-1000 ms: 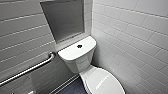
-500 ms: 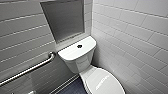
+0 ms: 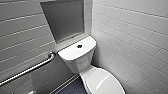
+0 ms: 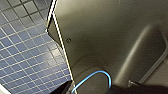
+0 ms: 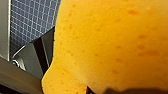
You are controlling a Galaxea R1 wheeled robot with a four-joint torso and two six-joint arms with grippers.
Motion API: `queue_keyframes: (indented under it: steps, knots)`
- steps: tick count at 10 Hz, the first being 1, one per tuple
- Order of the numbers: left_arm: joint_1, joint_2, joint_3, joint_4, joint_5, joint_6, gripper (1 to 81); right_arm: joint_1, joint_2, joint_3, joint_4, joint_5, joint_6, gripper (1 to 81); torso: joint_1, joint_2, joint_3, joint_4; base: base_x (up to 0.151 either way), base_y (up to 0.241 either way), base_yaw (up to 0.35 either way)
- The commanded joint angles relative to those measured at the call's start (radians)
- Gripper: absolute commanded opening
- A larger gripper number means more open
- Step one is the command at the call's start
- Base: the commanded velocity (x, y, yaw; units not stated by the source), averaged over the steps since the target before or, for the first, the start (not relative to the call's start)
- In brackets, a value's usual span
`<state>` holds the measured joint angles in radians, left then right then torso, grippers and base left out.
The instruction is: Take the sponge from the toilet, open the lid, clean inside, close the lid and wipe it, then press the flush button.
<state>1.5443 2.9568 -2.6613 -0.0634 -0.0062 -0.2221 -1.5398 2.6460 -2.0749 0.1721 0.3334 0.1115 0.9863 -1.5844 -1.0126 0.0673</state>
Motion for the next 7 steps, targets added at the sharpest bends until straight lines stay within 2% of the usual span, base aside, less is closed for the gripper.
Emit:
queue_keyframes:
  steps: [1,3,6,7]
  knots:
    - [0.060,0.006,-0.016,0.333,-0.120,-0.238,81.1,0.048,-0.269,0.354,-0.020,-0.053,-0.003,1.0,0.000,0.000,0.000,0.000,0.000,0.000,0.000]
    - [0.057,0.012,-0.003,0.333,-0.115,-0.230,81.1,0.089,-0.378,0.469,-0.022,-0.053,-0.004,1.0,0.000,0.000,0.000,0.000,0.000,0.000,0.000]
    - [0.055,0.024,0.013,0.456,-0.109,-0.229,81.1,0.209,-0.493,0.594,-0.016,-0.063,-0.004,1.0,0.000,0.000,0.000,0.000,0.000,0.000,0.000]
    - [0.055,0.018,0.029,0.459,-0.109,-0.229,81.1,0.267,-0.528,0.647,-0.014,-0.066,-0.003,1.0,0.000,0.000,0.000,0.000,0.000,0.000,0.000]
